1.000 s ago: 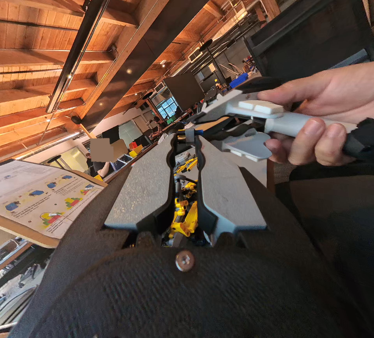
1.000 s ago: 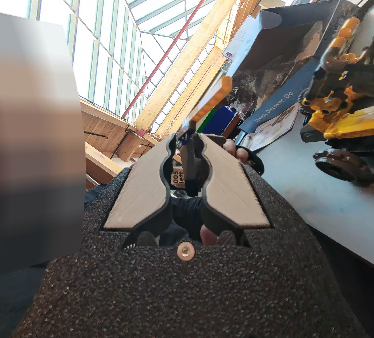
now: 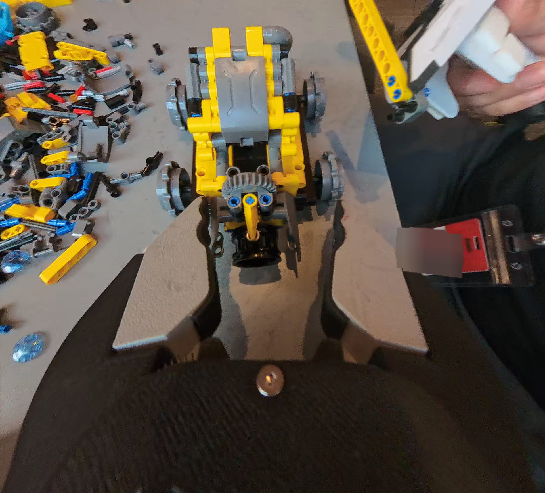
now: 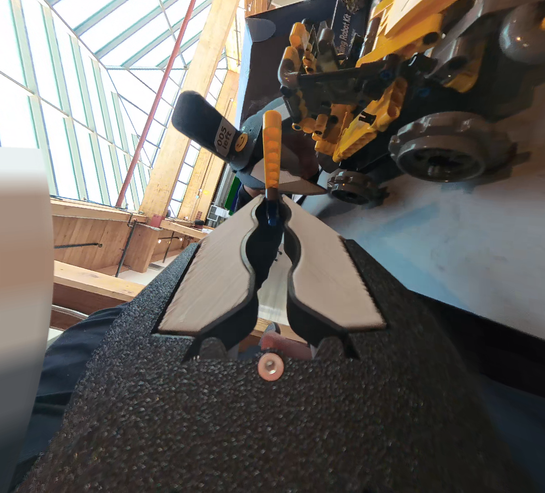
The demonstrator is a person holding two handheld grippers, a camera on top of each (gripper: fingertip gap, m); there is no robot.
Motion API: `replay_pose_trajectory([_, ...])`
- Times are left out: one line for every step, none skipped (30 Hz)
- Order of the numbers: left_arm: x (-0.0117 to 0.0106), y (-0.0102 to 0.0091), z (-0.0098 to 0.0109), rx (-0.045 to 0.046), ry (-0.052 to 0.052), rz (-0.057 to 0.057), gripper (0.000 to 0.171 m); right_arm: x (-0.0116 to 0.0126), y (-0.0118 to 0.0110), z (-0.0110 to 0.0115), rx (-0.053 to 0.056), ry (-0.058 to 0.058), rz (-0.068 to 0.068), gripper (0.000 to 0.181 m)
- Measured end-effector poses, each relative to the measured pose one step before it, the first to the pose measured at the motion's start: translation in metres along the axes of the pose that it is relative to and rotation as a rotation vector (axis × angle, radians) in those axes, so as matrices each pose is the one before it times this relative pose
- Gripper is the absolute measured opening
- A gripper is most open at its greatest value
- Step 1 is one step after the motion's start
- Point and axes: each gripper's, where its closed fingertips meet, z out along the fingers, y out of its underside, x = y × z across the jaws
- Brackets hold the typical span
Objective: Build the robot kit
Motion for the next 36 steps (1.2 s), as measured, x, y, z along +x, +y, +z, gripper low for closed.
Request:
replay_pose_trajectory([-0.00149, 0.00073, 0.0007, -0.01467, -0.0411, -0.0049, 0.074, 0.00131, 0.00029, -0.00097, 0.0018, 0.0049, 0.0036, 0.006])
replay_pose_trajectory([-0.00256, 0.00159, 0.00003, -0.02499, -0.0492, -0.0182, 0.066, 0.00139, 0.00036, -0.00114, 0.002, 0.0043, 0.002, 0.006])
replay_pose_trajectory([-0.0012, 0.00232, -0.00023, -0.0278, -0.0439, -0.0288, 0.056, 0.00184, 0.00027, -0.00147, 0.0022, 0.0058, 0.0046, 0.006])
replay_pose_trajectory([0.0024, -0.00006, 0.00032, -0.00611, -0.0284, -0.0345, 0.056, 0.00174, -0.00062, -0.00159, 0.0066, 0.0055, 0.0045, 0.006])
replay_pose_trajectory([0.00337, -0.00072, 0.00065, 0.00836, -0.0315, -0.0312, 0.056, 0.00191, -0.00148, -0.0016, 0.0096, 0.0058, 0.0058, 0.006])
replay_pose_trajectory([0.00367, -0.00091, 0.00078, 0.01094, -0.0352, -0.0332, 0.056, 0.00148, -0.00165, -0.00138, 0.0094, 0.003, 0.0091, 0.006])
replay_pose_trajectory([0.00394, -0.00043, 0.00077, 0.0087, -0.0367, -0.0401, 0.056, 0.00165, -0.00113, -0.0009, 0.0042, 0.004, 0.0074, 0.007])
replay_pose_trajectory([0.00464, -0.00028, 0.00053, 0.00686, -0.0351, -0.0467, 0.057, 0.00142, -0.00027, -0.00049, -0.0006, 0.0041, 0.0021, 0.006])
replay_pose_trajectory([0.00646, 0.00021, 0.00009, 0.00667, -0.0264, -0.0349, 0.057, 0.00164, 0.00058, -0.00016, -0.0058, 0.0071, -0.0021, 0.006])
replay_pose_trajectory([0.00902, 0.00114, -0.00014, 0.00374, -0.0072, -0.0107, 0.059, 0.00215, 0.00139, 0.00006, -0.0101, 0.0109, -0.0021, 0.006])
replay_pose_trajectory([0.00905, 0.0015, 0.00009, 0.00382, 0.0027, 0.0024, 0.061, 0.00116, 0.00128, -0.0003, -0.0077, 0.0063, 0.0014, 0.006])
replay_pose_trajectory([0.00668, 0.00194, 0.00032, -0.00129, 0.0035, 0.0067, 0.062, 0.0003, 0.0013, -0.00068, -0.0074, 0.0022, 0.0048, 0.007])
replay_pose_trajectory([0.00432, 0.00181, -0.0001, -0.00122, 0.0037, 0.0128, 0.064, 0.00077, 0.00153, -0.0011, -0.0088, 0.0053, 0.0039, 0.007])
replay_pose_trajectory([0.00284, 0.00111, -0.00126, -0.00095, 0.0073, 0.0195, 0.065, 0.00054, 0.00051, -0.00163, -0.0035, 0.0062, -0.0006, 0.007])
replay_pose_trajectory([-0.00055, 0.00029, -0.00343, -0.00339, -0.0058, 0.0209, 0.067, -0.00046, -0.00003, -0.0021, -0.0021, 0.0002, -0.0016, 0.007])
replay_pose_trajectory([-0.00212, -0.00126, -0.00543, -0.00311, -0.0134, 0.0226, 0.067, -0.00161, -0.00025, -0.00235, -0.0027, -0.0054, 0.0002, 0.007])
replay_pose_trajectory([-0.00145, -0.00422, -0.00738, 0.00547, -0.0103, 0.0278, 0.066, -0.00219, -0.00059, -0.00253, -0.0017, -0.0071, -0.0016, 0.007])
replay_pose_trajectory([-0.00061, -0.00731, -0.00843, 0.01936, -0.0117, 0.0355, 0.062, -0.00229, -0.00008, -0.00218, -0.0042, -0.0055, -0.0063, 0.007])
replay_pose_trajectory([0.0004, -0.00989, -0.0079, 0.02893, -0.0134, 0.0408, 0.061, -0.00216, 0.00074, -0.00153, -0.0112, -0.0028, -0.0103, 0.007])
replay_pose_trajectory([0.00552, -0.01034, -0.00565, 0.02829, 0.0114, 0.0453, 0.061, -0.0016, 0.0004, -0.00099, -0.0081, 0.0012, -0.0136, 0.007])
replay_pose_trajectory([0.00944, -0.009, -0.00252, 0.02094, 0.0318, 0.0347, 0.058, -0.00155, 0.00016, -0.00032, -0.0079, 0.0005, -0.0128, 0.007])
replay_pose_trajectory([0.01106, -0.00778, 0.00088, 0.01751, 0.0426, 0.017, 0.058, -0.00263, 0.00036, 0.00074, -0.0131, -0.0082, -0.0056, 0.007])
replay_pose_trajectory([0.01067, -0.00483, 0.00392, 0.00955, 0.0462, 0.0067, 0.057, -0.00423, 0.00016, 0.00105, -0.014, -0.0205, 0.002, 0.007])
replay_pose_trajectory([0.00612, -0.00101, 0.00558, -0.00294, 0.0301, -0.0002, 0.05, -0.00435, 0.00053, 0.00145, -0.0185, -0.022, 0.0058, 0.006])
replay_pose_trajectory([0.00133, 0.00167, 0.00567, -0.01247, 0.0094, -0.0037, 0.044, -0.00345, 0.00178, 0.00188, -0.0273, -0.0151, 0.0024, 0.006])
replay_pose_trajectory([-0.00061, 0.00136, 0.005, -0.00597, 0.0007, -0.007, 0.043, -0.00292, 0.00291, 0.00182, -0.035, -0.0111, -0.0009, 0.006])
replay_pose_trajectory([0.00011, -0.00052, 0.00374, 0.00929, 0.0028, -0.0049, 0.042, -0.00289, 0.0019, 0.00116, -0.0244, -0.0086, -0.0046, 0.006])
replay_pose_trajectory([0.00124, -0.00183, 0.00263, 0.02047, 0.0062, 0.0013, 0.039, -0.00208, 0.00208, 0.00098, -0.0239, -0.0041, -0.0039, 0.006])
replay_pose_trajectory([0.002, -0.00189, 0.00166, 0.02358, 0.0075, 0.0087, 0.032, -0.00095, 0.00308, 0.001, -0.0303, -0.0005, -0.0011, 0.006])
replay_pose_trajectory([0.00254, -0.00042, 0.00088, 0.01538, 0.0073, 0.0155, 0.02, -0.00068, 0.00087, 0.00028, -0.0139, -0.0008, 0.0023, 0.006])
replay_pose_trajectory([-0.00073, -0.00042, 0.00034, 0.01454, -0.0193, 0.0076, 0.017, 0.00026, -0.00144, -0.00077, 0.0025, 0.0047, -0.0021, 0.006])
replay_pose_trajectory([-0.00063, -0.00022, 0.00017, 0.01453, -0.0226, 0.0122, 0.017, 0.00026, -0.00011, -0.00052, -0.006, 0.0045, -0.0054, 0.006])
replay_pose_trajectory([-0.00062, -0.00006, 0.00032, 0.01342, -0.0263, 0.0114, 0.017, 0.00016, 0.00038, -0.00028, -0.0071, 0.0067, -0.0084, 0.007])
replay_pose_trajectory([-0.00136, 0.00034, 0.00045, 0.01086, -0.035, 0.0112, 0.016, 0.00076, -0.00035, -0.00013, 0.0007, 0.0119, -0.0117, 0.007])
replay_pose_trajectory([-0.00125, 0.00098, 0.00052, 0.00752, -0.0361, 0.0136, 0.015, 0.00122, -0.00011, 0.0001, -0.0007, 0.0135, -0.0106, 0.006])
replay_pose_trajectory([-0.00163, 0.00071, 0.0005, 0.00961, -0.0399, 0.0122, 0.015, 0.00115, -0.00026, 0.00039, 0.0007, 0.0112, -0.0099, 0.007])
